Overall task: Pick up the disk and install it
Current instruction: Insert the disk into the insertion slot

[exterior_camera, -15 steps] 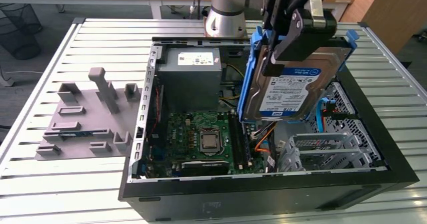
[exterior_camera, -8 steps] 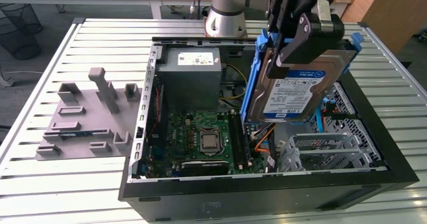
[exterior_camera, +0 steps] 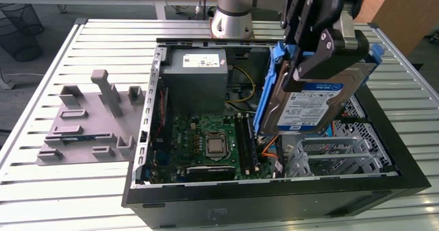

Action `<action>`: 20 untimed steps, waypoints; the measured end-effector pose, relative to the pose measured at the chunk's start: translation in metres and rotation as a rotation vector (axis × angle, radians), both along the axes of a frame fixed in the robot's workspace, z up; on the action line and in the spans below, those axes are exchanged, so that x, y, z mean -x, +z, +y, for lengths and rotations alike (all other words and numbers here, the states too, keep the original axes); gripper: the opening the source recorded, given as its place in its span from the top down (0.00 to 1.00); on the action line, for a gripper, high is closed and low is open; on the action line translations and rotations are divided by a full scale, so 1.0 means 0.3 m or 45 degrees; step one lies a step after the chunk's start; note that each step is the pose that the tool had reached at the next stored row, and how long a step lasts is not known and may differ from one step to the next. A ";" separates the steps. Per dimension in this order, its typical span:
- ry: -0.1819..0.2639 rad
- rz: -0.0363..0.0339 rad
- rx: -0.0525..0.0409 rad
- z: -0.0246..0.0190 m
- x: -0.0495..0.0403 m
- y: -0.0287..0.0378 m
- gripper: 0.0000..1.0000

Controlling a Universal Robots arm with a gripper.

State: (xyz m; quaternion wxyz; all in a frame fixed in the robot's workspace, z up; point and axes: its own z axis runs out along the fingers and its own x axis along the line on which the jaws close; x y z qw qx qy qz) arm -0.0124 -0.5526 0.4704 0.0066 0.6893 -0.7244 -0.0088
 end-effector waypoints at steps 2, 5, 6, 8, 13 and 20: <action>0.000 0.0001 0.000 -0.002 -0.019 -0.003 0.64; 0.000 0.0001 0.000 -0.003 -0.044 -0.009 0.64; 0.000 0.0001 0.000 -0.003 -0.049 -0.011 0.64; 0.000 0.0001 0.000 -0.003 -0.051 -0.011 0.64; 0.000 0.0000 0.000 -0.008 -0.051 -0.014 0.64; 0.000 0.0000 0.000 -0.025 -0.087 -0.019 0.64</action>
